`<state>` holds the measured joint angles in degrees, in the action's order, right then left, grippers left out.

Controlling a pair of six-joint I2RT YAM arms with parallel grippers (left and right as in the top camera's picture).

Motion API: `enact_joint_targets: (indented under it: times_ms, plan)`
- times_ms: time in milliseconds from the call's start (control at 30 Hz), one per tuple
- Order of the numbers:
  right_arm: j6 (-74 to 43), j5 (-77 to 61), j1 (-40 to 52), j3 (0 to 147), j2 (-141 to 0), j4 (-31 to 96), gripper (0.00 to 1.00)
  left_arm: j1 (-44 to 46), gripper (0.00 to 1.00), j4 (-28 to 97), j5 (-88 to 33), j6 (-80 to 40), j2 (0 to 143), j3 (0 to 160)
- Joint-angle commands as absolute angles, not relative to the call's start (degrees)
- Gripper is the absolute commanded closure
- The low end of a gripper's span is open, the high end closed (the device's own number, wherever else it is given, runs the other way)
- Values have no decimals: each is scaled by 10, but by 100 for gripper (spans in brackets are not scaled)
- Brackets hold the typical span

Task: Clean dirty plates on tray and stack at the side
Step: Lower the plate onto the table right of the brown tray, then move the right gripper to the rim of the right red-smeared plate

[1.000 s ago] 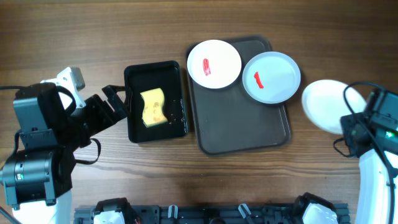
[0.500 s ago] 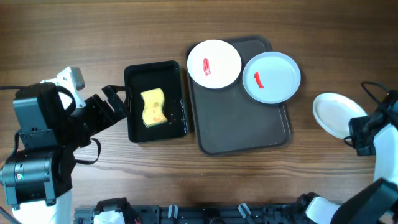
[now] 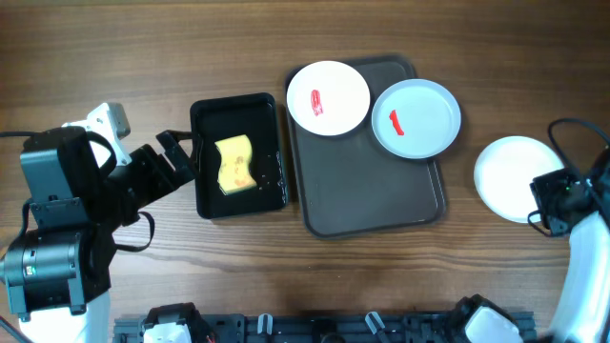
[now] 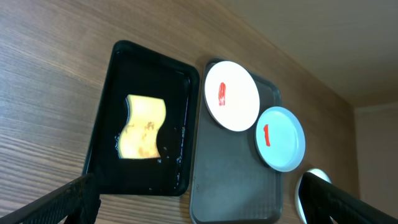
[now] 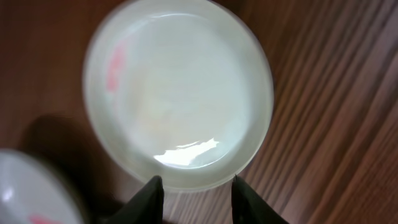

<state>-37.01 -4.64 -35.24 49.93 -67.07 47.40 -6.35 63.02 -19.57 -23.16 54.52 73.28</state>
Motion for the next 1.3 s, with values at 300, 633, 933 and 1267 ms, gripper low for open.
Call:
enact_joint_targets:
  times_ms: [300,633,933,1267]
  plan:
    - [-240,-189,-131,496,-463,542,66,-67,0,628,-194,-222,547,743]
    - [-210,20,98,496,-681,539,58,-67,0,628,-194,-223,547,743]
    - [-181,114,96,496,-868,448,59,-67,0,629,-194,-223,547,743]
    - [-161,162,91,496,-894,368,45,-67,0,628,-194,-223,547,743]
